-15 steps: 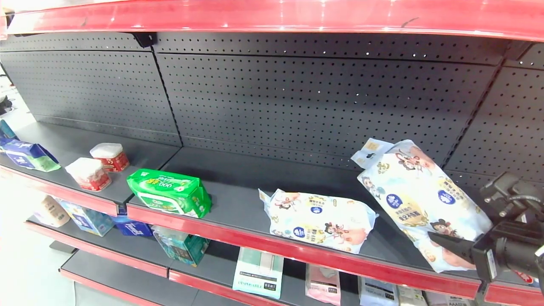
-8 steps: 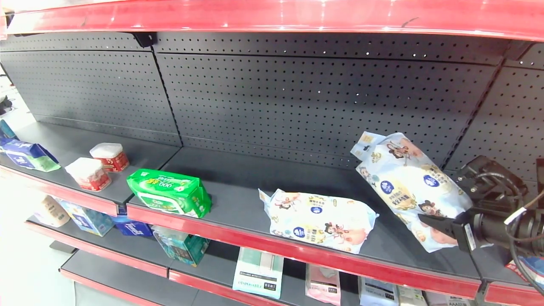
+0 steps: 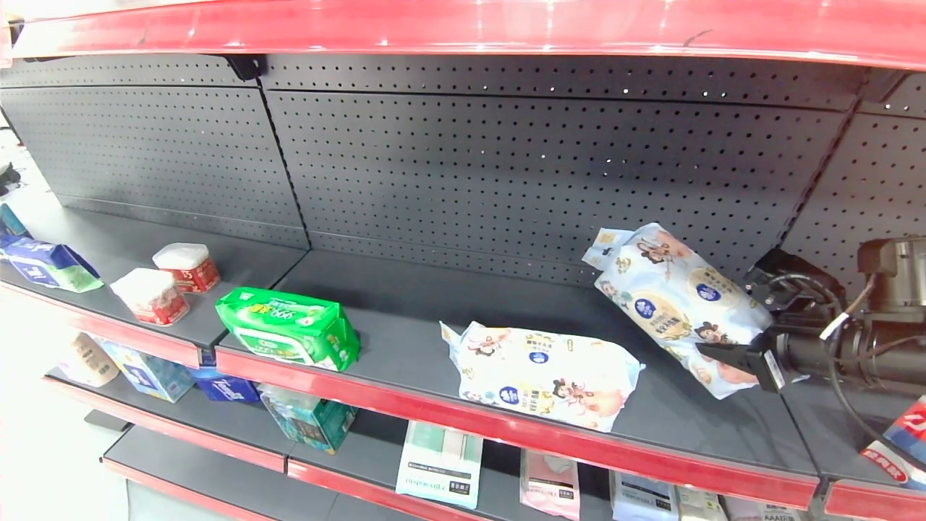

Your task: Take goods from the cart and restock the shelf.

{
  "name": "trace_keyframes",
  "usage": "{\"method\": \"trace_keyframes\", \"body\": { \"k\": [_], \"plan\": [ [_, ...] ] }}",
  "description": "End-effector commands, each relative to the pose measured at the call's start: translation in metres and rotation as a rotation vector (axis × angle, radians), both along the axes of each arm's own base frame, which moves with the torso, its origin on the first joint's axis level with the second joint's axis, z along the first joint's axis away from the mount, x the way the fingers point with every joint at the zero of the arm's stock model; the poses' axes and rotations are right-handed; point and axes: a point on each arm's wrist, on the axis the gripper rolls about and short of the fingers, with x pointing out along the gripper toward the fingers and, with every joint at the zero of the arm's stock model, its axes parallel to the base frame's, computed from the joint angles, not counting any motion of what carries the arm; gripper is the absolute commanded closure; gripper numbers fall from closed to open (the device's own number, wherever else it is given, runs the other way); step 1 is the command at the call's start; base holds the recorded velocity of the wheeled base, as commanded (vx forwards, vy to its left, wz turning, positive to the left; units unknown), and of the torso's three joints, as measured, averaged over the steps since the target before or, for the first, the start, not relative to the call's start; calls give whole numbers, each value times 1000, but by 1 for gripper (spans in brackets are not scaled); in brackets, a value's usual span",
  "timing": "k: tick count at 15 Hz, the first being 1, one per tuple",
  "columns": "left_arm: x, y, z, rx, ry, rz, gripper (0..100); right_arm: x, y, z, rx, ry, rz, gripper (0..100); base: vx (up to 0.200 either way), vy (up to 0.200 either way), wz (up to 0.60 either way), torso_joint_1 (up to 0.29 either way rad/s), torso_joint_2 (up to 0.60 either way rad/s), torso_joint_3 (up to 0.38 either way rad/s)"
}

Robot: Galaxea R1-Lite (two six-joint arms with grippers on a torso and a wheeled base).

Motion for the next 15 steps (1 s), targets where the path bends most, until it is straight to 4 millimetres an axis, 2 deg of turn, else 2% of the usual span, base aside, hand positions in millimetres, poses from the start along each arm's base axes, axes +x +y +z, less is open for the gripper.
{"method": "trace_keyframes", "body": {
  "k": [1,7,10,15],
  "plan": [
    [0,0,0,0,-1,-1,0,19,-2,-10,0,31,21,100,0,0,0,0,0,0],
    [0,0,0,0,-1,-1,0,58,-2,-18,-55,-30,230,100,0,0,0,0,0,0],
    [0,0,0,0,-1,-1,0,80,6,-26,-59,-47,317,100,0,0,0,0,0,0],
    [0,0,0,0,-1,-1,0,88,24,-37,-88,-57,437,100,0,0,0,0,0,0]
  ]
}}
